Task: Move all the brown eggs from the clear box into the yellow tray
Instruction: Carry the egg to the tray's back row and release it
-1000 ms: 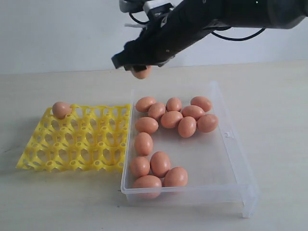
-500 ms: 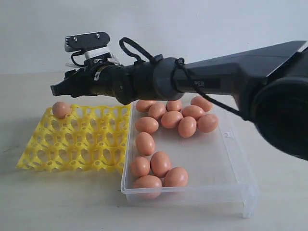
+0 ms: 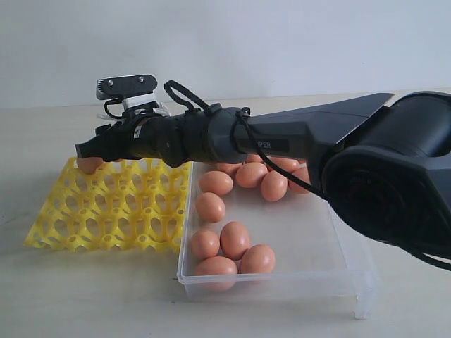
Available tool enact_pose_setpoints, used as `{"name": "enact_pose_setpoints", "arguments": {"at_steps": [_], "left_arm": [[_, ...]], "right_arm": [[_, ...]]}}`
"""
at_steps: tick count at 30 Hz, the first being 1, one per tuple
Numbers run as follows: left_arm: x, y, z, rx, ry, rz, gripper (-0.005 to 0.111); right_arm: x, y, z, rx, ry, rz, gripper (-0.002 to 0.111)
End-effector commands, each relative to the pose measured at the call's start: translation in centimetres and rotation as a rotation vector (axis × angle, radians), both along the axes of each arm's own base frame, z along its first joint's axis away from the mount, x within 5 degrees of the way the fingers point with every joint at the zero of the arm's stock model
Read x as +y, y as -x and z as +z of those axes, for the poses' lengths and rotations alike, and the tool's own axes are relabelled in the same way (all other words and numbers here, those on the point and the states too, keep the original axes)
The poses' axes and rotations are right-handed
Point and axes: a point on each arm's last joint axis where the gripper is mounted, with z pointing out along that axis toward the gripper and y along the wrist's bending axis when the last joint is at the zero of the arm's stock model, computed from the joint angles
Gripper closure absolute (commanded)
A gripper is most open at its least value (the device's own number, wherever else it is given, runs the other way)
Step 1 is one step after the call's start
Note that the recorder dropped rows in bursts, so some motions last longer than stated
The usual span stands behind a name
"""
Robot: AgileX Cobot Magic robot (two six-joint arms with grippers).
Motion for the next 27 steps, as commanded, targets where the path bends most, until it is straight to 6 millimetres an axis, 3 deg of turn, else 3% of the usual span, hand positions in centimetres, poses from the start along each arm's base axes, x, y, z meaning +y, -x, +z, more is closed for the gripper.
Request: {"name": "enact_pose_setpoints", "arguments": {"at_steps": [1, 9, 12, 15, 17, 24, 27], "left_arm": [[0.0, 0.0, 0.2, -0.019, -0.001, 0.002, 0.107], [0.0, 0.0, 0.2, -0.019, -0.001, 0.002, 0.107], [0.0, 0.0, 0.2, -0.019, -0.001, 0.002, 0.107], [0.0, 0.0, 0.2, -0.019, -0.001, 0.002, 0.107], [0.0, 0.0, 0.2, -0.019, -0.001, 0.002, 0.107], [0.0, 0.0, 0.2, -0.019, -0.001, 0.002, 0.107], [0.0, 0.0, 0.2, -0.019, -0.001, 0.002, 0.107]], "right_arm": [[0.2, -0.1, 0.7, -0.023, -0.014, 0.004, 0.108], [0.2, -0.1, 0.5, -0.026, -0.008, 0.007, 0.097], [0.2, -0.1, 0.5, -0.026, -0.009, 0.007, 0.082], [0.2, -0.1, 0.5, -0.028, -0.006, 0.009, 0.057], [0.2, -0.1, 0.5, -0.028, -0.006, 0.009, 0.047], [0.2, 0.0, 0.6, -0.029, -0.007, 0.009, 0.046], [0.2, 0.0, 1.6, -0.034, -0.013, 0.01, 0.046]]}}
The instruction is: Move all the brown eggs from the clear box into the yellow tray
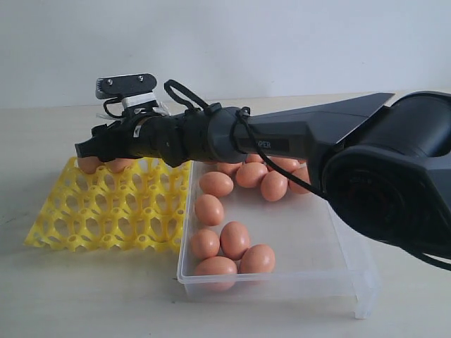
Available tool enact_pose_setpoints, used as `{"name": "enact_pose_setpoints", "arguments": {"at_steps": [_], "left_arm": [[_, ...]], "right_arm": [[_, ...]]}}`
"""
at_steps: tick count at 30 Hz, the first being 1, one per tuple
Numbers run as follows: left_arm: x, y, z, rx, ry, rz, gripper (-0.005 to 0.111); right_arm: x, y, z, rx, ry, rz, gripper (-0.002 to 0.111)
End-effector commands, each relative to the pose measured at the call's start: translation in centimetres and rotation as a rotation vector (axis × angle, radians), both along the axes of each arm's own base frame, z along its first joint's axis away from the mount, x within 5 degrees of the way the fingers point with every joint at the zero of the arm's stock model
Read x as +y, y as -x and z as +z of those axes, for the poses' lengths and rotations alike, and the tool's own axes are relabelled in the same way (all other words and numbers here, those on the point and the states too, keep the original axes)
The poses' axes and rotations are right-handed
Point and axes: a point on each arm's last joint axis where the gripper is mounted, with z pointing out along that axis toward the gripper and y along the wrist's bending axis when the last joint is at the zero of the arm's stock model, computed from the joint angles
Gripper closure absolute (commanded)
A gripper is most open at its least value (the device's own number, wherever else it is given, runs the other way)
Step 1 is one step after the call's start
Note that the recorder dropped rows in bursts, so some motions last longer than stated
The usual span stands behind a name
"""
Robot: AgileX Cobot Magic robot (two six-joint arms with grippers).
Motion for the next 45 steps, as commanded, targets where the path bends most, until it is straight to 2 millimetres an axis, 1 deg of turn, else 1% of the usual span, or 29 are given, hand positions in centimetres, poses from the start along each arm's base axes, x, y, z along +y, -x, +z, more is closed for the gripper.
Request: {"name": "enact_pose_setpoints", "arguments": {"at_steps": [1, 3, 6, 7, 9, 11, 13, 15, 16, 17, 19, 20, 22, 24, 25, 26, 27, 29, 31, 32, 35, 37, 40, 45], "left_arm": [[0.0, 0.0, 0.2, -0.019, -0.001, 0.002, 0.107], [0.0, 0.0, 0.2, -0.019, -0.001, 0.002, 0.107], [0.0, 0.0, 0.2, -0.019, -0.001, 0.002, 0.107], [0.0, 0.0, 0.2, -0.019, -0.001, 0.002, 0.107], [0.0, 0.0, 0.2, -0.019, -0.001, 0.002, 0.107], [0.0, 0.0, 0.2, -0.019, -0.001, 0.002, 0.107], [0.0, 0.0, 0.2, -0.019, -0.001, 0.002, 0.107], [0.0, 0.0, 0.2, -0.019, -0.001, 0.002, 0.107], [0.0, 0.0, 0.2, -0.019, -0.001, 0.002, 0.107], [0.0, 0.0, 0.2, -0.019, -0.001, 0.002, 0.107], [0.0, 0.0, 0.2, -0.019, -0.001, 0.002, 0.107], [0.0, 0.0, 0.2, -0.019, -0.001, 0.002, 0.107], [0.0, 0.0, 0.2, -0.019, -0.001, 0.002, 0.107], [0.0, 0.0, 0.2, -0.019, -0.001, 0.002, 0.107], [0.0, 0.0, 0.2, -0.019, -0.001, 0.002, 0.107], [0.0, 0.0, 0.2, -0.019, -0.001, 0.002, 0.107], [0.0, 0.0, 0.2, -0.019, -0.001, 0.002, 0.107], [0.0, 0.0, 0.2, -0.019, -0.001, 0.002, 0.107], [0.0, 0.0, 0.2, -0.019, -0.001, 0.002, 0.107], [0.0, 0.0, 0.2, -0.019, -0.001, 0.002, 0.107], [0.0, 0.0, 0.2, -0.019, -0.001, 0.002, 0.107], [0.0, 0.0, 0.2, -0.019, -0.001, 0.002, 0.107], [0.0, 0.0, 0.2, -0.019, -0.001, 0.002, 0.107], [0.0, 0.0, 0.2, -0.019, -0.001, 0.002, 0.107]], "right_arm": [[0.1, 0.1, 2.1, -0.029, -0.013, 0.012, 0.046], [0.0, 0.3, 3.7, -0.031, -0.015, 0.018, 0.046], [-0.5, 1.0, 7.2, -0.026, 0.005, 0.04, 0.046], [-0.7, 1.3, 8.1, -0.016, 0.027, 0.051, 0.047], [-1.5, 2.3, 10.3, 0.024, 0.089, 0.084, 0.052], [-2.4, 3.6, 12.0, 0.082, 0.195, 0.143, 0.064], [-3.7, 5.3, 13.3, 0.177, 0.329, 0.224, 0.08], [-5.4, 7.6, 14.3, 0.309, 0.478, 0.327, 0.096], [-6.2, 8.6, 14.5, 0.362, 0.543, 0.38, 0.101], [-7.2, 9.6, 15.4, 0.384, 0.586, 0.422, 0.106], [-8.7, 10.9, 16.1, 0.406, 0.627, 0.448, 0.107], [-9.8, 11.6, 16.9, 0.387, 0.618, 0.433, 0.106], [-11.5, 12.2, 18.1, 0.341, 0.584, 0.396, 0.101], [-13.4, 12.6, 18.4, 0.316, 0.536, 0.331, 0.093], [-14.1, 12.7, 18.3, 0.314, 0.518, 0.301, 0.09], [-15.1, 12.8, 17.7, 0.328, 0.515, 0.274, 0.084], [-15.8, 12.7, 17.1, 0.338, 0.517, 0.259, 0.08], [-17.0, 12.5, 15.1, 0.384, 0.521, 0.226, 0.068], [-17.5, 11.9, 13.0, 0.414, 0.498, 0.189, 0.058], [-17.6, 11.4, 12.2, 0.416, 0.469, 0.162, 0.054], [-17.5, 9.7, 10.3, 0.453, 0.368, 0.088, 0.053], [-17.2, 8.9, 9.3, 0.486, 0.345, 0.069, 0.053], [-17.0, 8.0, 7.2, 0.538, 0.391, 0.076, 0.053], [-16.6, 7.4, 3.6, 0.623, 0.437, 0.082, 0.053]]}}
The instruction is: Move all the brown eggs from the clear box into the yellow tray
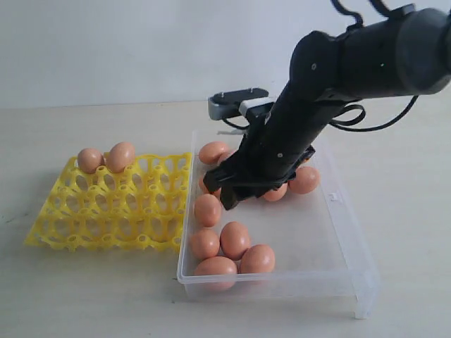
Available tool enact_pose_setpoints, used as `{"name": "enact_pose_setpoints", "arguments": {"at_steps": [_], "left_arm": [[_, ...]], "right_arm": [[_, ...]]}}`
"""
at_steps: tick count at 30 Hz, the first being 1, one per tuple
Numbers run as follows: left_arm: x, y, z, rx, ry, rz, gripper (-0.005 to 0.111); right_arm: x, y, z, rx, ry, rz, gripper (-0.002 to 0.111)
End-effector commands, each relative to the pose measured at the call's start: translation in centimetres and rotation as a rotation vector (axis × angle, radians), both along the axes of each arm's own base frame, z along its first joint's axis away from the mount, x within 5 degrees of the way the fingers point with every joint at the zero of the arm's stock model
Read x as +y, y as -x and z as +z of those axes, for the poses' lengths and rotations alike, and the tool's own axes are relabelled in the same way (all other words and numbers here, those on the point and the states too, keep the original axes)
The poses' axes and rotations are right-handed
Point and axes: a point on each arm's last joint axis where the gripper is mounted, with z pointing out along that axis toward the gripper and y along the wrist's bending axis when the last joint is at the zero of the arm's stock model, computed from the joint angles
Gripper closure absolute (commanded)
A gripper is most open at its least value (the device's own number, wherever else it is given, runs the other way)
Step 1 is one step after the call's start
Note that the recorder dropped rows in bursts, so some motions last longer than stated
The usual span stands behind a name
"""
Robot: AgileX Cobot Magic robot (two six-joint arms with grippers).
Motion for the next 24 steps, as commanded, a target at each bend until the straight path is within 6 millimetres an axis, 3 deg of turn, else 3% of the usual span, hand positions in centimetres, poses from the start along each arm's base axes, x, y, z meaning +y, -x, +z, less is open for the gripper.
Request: {"name": "enact_pose_setpoints", "arguments": {"at_steps": [1, 4, 10, 12, 18, 24], "left_arm": [[0.0, 0.0, 0.2, -0.019, -0.001, 0.002, 0.107], [0.0, 0.0, 0.2, -0.019, -0.001, 0.002, 0.107], [0.0, 0.0, 0.2, -0.019, -0.001, 0.002, 0.107], [0.0, 0.0, 0.2, -0.019, -0.001, 0.002, 0.107], [0.0, 0.0, 0.2, -0.019, -0.001, 0.002, 0.107], [0.0, 0.0, 0.2, -0.019, -0.001, 0.002, 0.107]], "right_arm": [[0.2, -0.6, -2.4, 0.049, 0.022, -0.01, 0.053], [0.3, -0.7, -2.1, 0.032, 0.01, -0.012, 0.053], [2.1, -0.6, 4.6, -0.24, -0.138, -0.001, 0.053], [2.4, -0.7, 6.0, -0.286, -0.174, -0.005, 0.053], [2.7, -0.8, 5.8, -0.259, -0.194, -0.019, 0.053], [3.8, -2.5, 7.8, -0.35, -0.271, -0.049, 0.054]]}}
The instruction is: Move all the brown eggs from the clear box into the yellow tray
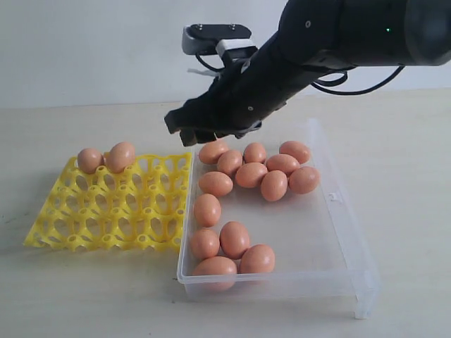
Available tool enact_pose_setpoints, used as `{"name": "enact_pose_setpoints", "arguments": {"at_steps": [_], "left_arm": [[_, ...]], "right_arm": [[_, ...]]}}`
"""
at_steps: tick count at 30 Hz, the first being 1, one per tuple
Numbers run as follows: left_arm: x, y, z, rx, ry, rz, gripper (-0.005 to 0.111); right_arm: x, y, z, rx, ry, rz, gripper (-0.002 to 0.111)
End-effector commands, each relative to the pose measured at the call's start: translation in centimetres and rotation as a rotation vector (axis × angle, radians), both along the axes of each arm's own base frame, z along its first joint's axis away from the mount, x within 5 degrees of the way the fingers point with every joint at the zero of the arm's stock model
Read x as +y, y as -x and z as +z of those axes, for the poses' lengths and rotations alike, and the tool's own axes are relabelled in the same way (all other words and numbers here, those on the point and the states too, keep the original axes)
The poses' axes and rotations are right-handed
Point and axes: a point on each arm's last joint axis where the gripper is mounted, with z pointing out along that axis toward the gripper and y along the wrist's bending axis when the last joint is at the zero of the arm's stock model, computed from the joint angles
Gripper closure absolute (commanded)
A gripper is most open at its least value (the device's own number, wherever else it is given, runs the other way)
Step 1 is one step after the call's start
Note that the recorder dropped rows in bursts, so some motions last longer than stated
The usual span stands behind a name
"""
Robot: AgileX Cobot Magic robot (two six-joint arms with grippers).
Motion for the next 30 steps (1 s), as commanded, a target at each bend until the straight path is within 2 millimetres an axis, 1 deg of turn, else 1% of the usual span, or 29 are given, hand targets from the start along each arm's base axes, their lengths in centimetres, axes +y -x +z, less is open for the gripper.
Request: {"name": "enact_pose_setpoints", "arguments": {"at_steps": [1, 3, 5, 7, 10, 11, 13, 15, 17, 21, 23, 27, 30], "left_arm": [[0.0, 0.0, 0.2, -0.019, -0.001, 0.002, 0.107], [0.0, 0.0, 0.2, -0.019, -0.001, 0.002, 0.107], [0.0, 0.0, 0.2, -0.019, -0.001, 0.002, 0.107], [0.0, 0.0, 0.2, -0.019, -0.001, 0.002, 0.107], [0.0, 0.0, 0.2, -0.019, -0.001, 0.002, 0.107], [0.0, 0.0, 0.2, -0.019, -0.001, 0.002, 0.107], [0.0, 0.0, 0.2, -0.019, -0.001, 0.002, 0.107], [0.0, 0.0, 0.2, -0.019, -0.001, 0.002, 0.107], [0.0, 0.0, 0.2, -0.019, -0.001, 0.002, 0.107], [0.0, 0.0, 0.2, -0.019, -0.001, 0.002, 0.107], [0.0, 0.0, 0.2, -0.019, -0.001, 0.002, 0.107], [0.0, 0.0, 0.2, -0.019, -0.001, 0.002, 0.107], [0.0, 0.0, 0.2, -0.019, -0.001, 0.002, 0.107]], "right_arm": [[1.2, -1.8, 1.8, -0.097, -0.066, -0.016, 0.054], [2.0, -2.9, 2.1, -0.12, -0.082, -0.016, 0.054], [3.1, -3.8, 1.7, -0.117, -0.096, -0.018, 0.054], [4.8, -4.5, 0.8, -0.103, -0.114, -0.02, 0.054], [7.5, -5.8, -1.2, -0.105, -0.128, -0.007, 0.054], [8.1, -6.4, -1.4, -0.117, -0.139, -0.006, 0.054], [9.6, -7.4, -2.7, -0.112, -0.149, -0.003, 0.054], [10.5, -8.6, -4.2, -0.084, -0.166, -0.026, 0.054], [11.1, -9.3, -5.8, -0.067, -0.167, -0.035, 0.054], [12.1, -10.4, -7.8, -0.046, -0.18, -0.049, 0.054], [12.3, -10.9, -8.3, -0.042, -0.189, -0.066, 0.054], [12.5, -11.4, -9.5, -0.021, -0.208, -0.093, 0.046], [12.7, -11.5, -10.2, 0.004, -0.216, -0.106, 0.045]]}}
